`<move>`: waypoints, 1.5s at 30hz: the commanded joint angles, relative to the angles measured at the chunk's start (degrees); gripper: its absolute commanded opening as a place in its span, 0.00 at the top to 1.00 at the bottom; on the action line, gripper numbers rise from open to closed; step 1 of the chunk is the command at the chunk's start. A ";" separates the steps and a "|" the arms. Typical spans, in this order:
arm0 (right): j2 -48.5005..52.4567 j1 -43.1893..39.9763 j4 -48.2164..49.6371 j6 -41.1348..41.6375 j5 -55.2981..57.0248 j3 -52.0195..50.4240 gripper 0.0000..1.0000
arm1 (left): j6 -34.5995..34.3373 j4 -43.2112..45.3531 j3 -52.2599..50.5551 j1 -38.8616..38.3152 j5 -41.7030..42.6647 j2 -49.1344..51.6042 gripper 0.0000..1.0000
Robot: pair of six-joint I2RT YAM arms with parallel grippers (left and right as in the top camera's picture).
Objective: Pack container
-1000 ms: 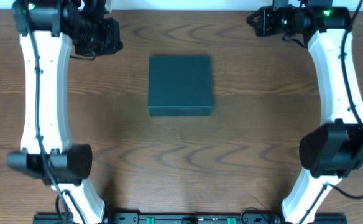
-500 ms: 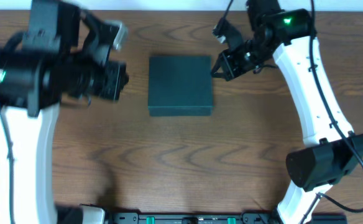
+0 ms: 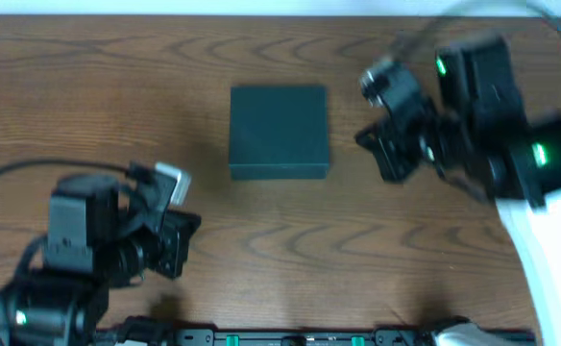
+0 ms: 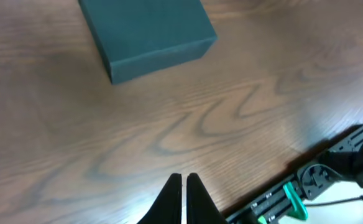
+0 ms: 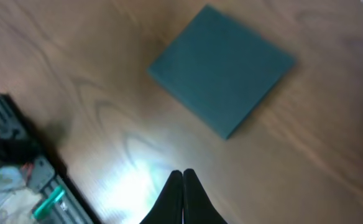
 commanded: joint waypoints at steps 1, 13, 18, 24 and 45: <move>-9.07 0.37 5.70 -0.33 1.49 -14.47 0.98 | -3.96 2.14 -4.52 -0.07 1.36 -3.48 0.94; -38.60 0.37 23.63 20.85 0.42 -57.33 0.96 | -5.73 8.20 -16.44 -0.07 7.28 -5.42 0.94; -38.66 0.39 23.34 29.09 0.44 -61.02 0.01 | -10.25 6.60 -17.46 -0.07 7.23 -5.42 0.05; -38.16 0.37 23.28 36.39 0.46 -63.43 0.01 | -10.67 6.47 -17.46 -0.07 4.66 -5.42 0.05; -38.16 0.37 23.15 36.39 0.48 -63.43 0.01 | -10.25 9.31 -17.49 -0.35 -12.26 -10.27 0.05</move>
